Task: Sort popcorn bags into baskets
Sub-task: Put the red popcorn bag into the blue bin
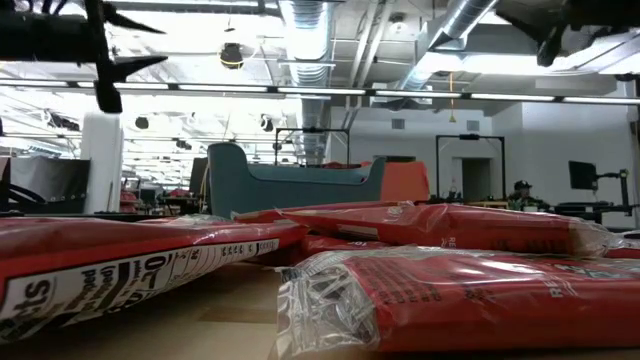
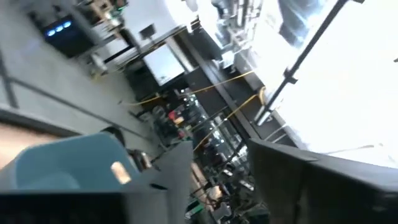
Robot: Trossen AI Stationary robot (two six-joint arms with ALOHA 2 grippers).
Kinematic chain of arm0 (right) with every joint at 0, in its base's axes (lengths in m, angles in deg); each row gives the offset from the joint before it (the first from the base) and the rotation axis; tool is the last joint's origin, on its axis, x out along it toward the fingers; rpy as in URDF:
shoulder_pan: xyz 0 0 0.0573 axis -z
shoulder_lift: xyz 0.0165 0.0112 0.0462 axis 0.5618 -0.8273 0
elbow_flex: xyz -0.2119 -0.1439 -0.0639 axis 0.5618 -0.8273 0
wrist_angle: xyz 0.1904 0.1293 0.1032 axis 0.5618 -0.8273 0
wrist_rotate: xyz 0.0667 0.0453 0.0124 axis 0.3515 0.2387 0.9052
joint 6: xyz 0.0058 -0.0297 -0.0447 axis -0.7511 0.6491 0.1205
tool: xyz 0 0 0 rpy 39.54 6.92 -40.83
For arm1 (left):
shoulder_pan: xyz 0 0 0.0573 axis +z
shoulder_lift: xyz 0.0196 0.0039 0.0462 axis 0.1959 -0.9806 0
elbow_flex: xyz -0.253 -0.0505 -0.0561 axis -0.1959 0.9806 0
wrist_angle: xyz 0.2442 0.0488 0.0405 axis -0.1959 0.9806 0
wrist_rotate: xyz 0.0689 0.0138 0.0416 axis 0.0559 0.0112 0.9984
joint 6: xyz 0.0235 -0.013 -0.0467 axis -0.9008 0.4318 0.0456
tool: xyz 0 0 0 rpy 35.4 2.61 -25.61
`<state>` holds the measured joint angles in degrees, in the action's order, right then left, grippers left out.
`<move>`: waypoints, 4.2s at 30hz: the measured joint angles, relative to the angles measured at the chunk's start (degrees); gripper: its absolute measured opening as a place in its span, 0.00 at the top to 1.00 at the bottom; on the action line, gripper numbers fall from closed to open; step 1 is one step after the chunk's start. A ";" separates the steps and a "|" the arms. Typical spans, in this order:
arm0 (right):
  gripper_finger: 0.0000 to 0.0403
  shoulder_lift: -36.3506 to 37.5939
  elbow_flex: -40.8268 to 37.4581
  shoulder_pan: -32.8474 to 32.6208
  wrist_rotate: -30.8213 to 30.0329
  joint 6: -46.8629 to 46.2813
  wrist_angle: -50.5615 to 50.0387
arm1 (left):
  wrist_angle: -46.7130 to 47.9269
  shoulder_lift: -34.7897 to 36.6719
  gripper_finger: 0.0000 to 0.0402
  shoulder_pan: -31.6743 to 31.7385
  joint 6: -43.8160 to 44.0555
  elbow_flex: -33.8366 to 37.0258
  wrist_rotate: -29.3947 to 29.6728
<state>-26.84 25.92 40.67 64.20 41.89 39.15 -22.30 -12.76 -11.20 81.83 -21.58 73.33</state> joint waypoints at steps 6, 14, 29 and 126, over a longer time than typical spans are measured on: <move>0.33 -13.87 10.16 -0.69 4.83 -0.57 -23.56 | 3.60 0.00 0.35 0.00 -0.56 -3.44 -2.54; 0.33 -31.11 13.78 -7.57 15.37 -0.70 -42.04 | 7.59 -2.95 0.25 0.00 -0.98 -8.47 -6.56; 0.33 -56.19 13.83 -15.71 14.07 4.87 -30.14 | 10.17 -15.91 0.24 0.00 -1.75 -12.04 -13.93; 0.81 -114.73 88.53 16.43 18.05 70.17 -52.34 | 18.73 -16.29 0.24 -0.01 0.19 -11.97 -13.66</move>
<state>-141.57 114.45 57.10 82.26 112.05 -13.19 -3.57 -29.04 -11.21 82.02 -33.55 59.67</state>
